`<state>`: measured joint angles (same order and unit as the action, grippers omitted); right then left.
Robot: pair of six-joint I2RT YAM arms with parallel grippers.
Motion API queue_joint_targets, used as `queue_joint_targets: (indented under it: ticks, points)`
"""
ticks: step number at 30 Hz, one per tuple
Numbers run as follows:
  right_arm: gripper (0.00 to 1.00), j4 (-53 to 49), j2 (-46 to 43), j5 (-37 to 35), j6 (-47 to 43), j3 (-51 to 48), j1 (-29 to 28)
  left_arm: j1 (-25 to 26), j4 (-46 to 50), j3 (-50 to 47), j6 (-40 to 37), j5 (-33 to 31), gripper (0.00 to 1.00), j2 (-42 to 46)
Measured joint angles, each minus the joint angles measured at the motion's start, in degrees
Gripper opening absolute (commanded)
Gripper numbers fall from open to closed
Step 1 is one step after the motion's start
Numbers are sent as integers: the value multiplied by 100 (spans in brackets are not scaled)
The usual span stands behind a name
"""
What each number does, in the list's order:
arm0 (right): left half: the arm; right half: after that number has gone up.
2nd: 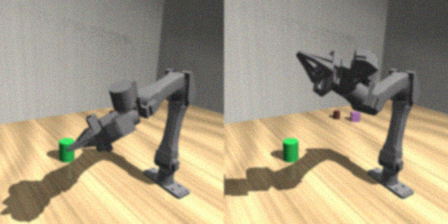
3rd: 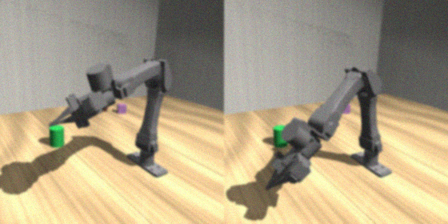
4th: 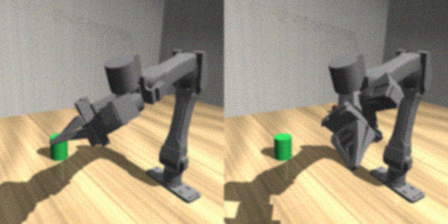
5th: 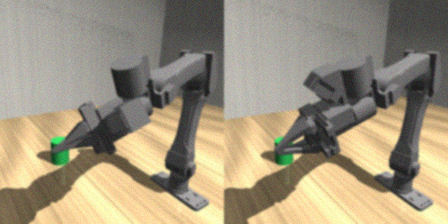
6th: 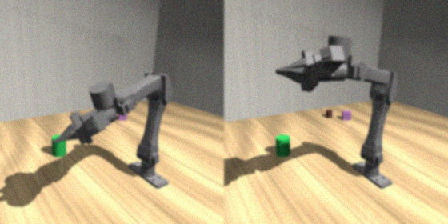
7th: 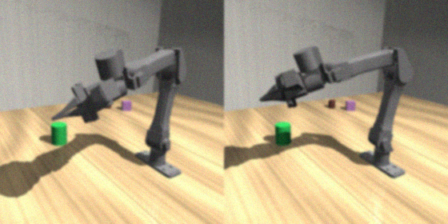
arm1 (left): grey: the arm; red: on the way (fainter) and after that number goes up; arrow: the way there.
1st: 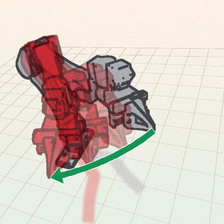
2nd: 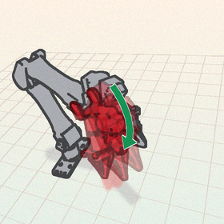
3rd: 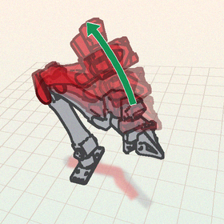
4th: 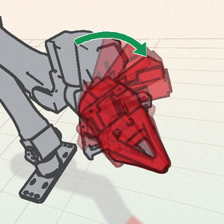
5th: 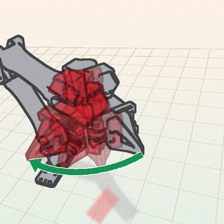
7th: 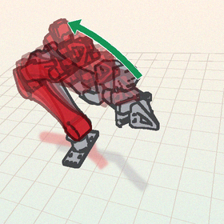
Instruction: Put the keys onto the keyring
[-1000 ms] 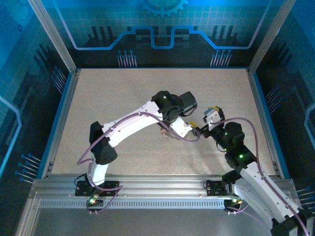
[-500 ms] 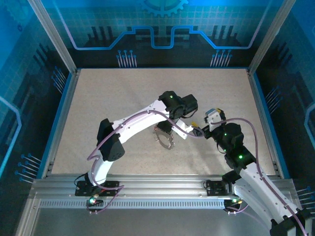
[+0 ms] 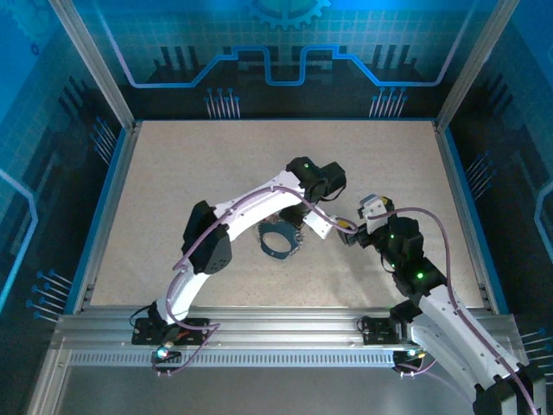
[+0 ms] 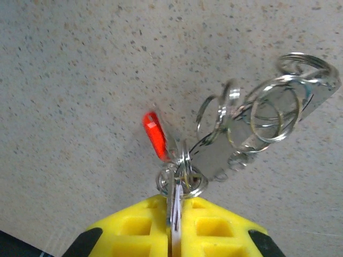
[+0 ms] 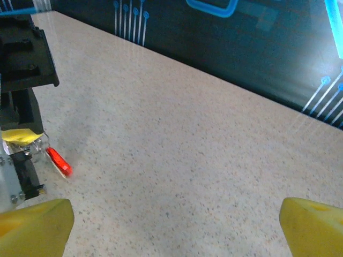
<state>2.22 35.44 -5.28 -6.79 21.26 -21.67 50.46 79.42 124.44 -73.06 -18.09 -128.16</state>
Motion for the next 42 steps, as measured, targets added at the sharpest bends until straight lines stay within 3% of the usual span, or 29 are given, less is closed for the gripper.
queue_joint_targets:
  ticks: [12,21,23,36,40,42]
  points:
    - [100,-417,-50,-544,531,-393,37,39,-608,605,-933,-387,4,-977]
    - [100,-669,-275,-826,662,-520,35,92,-1521,734,-1342,-542,15,-1320]
    - [100,-474,-317,-699,748,-522,13,105,-1893,778,-1368,-575,23,-1443]
    - [100,87,-476,-459,942,-520,-52,236,-4122,817,-1552,-1043,46,-2011]
    - [100,133,-551,-461,940,-520,-55,267,-4601,817,-1427,-1161,62,-2013]
    - [100,153,-586,-479,938,-520,-55,264,-4806,811,-1338,-1204,76,-2013]
